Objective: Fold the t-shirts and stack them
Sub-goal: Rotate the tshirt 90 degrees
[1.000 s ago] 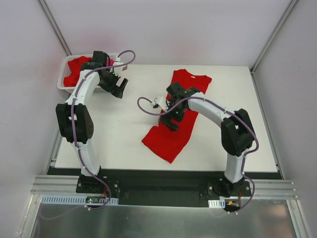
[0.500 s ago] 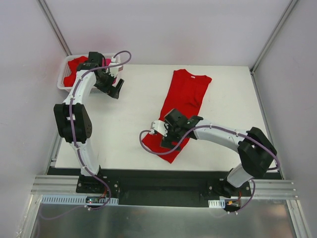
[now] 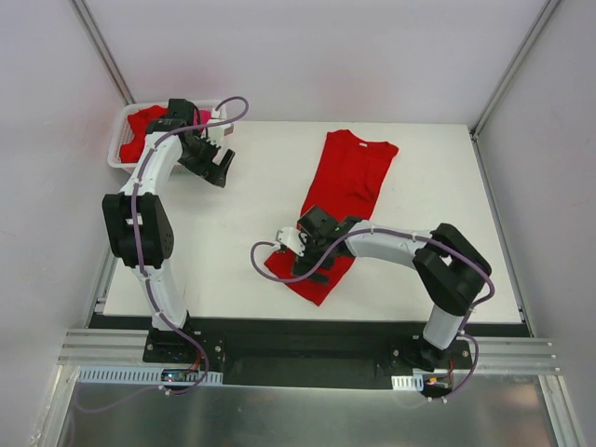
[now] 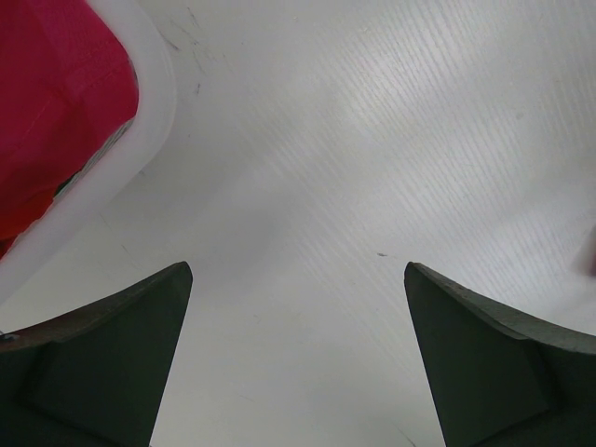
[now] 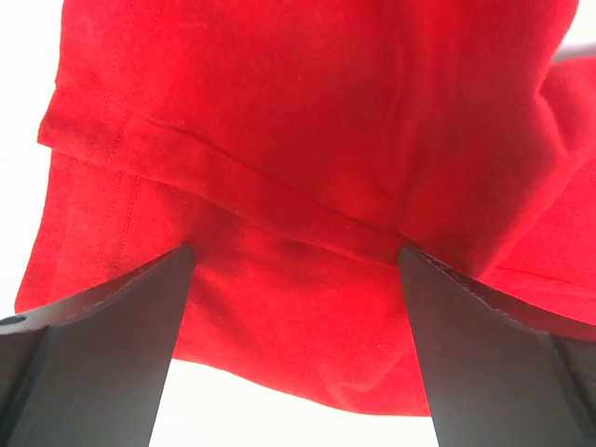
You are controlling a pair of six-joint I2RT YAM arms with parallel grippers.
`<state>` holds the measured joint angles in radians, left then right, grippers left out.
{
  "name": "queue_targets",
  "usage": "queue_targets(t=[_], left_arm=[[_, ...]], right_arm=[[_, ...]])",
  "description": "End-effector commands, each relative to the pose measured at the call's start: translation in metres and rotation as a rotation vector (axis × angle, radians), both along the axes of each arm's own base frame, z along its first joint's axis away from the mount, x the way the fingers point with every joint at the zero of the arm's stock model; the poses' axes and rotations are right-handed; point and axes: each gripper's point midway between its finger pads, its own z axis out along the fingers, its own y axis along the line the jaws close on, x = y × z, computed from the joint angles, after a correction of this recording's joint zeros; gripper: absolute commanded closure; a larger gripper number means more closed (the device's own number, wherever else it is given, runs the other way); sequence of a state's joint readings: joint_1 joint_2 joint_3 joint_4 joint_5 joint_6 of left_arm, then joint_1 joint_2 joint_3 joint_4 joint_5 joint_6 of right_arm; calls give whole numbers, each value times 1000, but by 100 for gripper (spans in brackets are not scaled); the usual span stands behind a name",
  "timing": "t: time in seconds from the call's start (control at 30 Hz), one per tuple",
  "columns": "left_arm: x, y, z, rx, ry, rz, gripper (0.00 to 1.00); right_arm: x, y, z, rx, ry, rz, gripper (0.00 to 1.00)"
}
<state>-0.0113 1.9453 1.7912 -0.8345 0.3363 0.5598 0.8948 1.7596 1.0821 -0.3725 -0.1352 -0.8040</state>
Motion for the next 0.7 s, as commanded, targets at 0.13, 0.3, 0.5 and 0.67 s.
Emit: queue_targets(t=[0.13,0.3,0.5,0.67], left_arm=[[-1,-2,2,-23,-1,-7,1],[3,-4,-1,-32,9,-1,1],[13,-7,3,-53,-8,-1,1],[20,-10,8,-70,-24,-1,1]], right_arm=[[-21,1,-5,-2,32,89,4],[-48,-17,8,-47,116,120,4],[-65,-44,26,-132,182,145,4],[-81,-62,33,-174,273,168,4]])
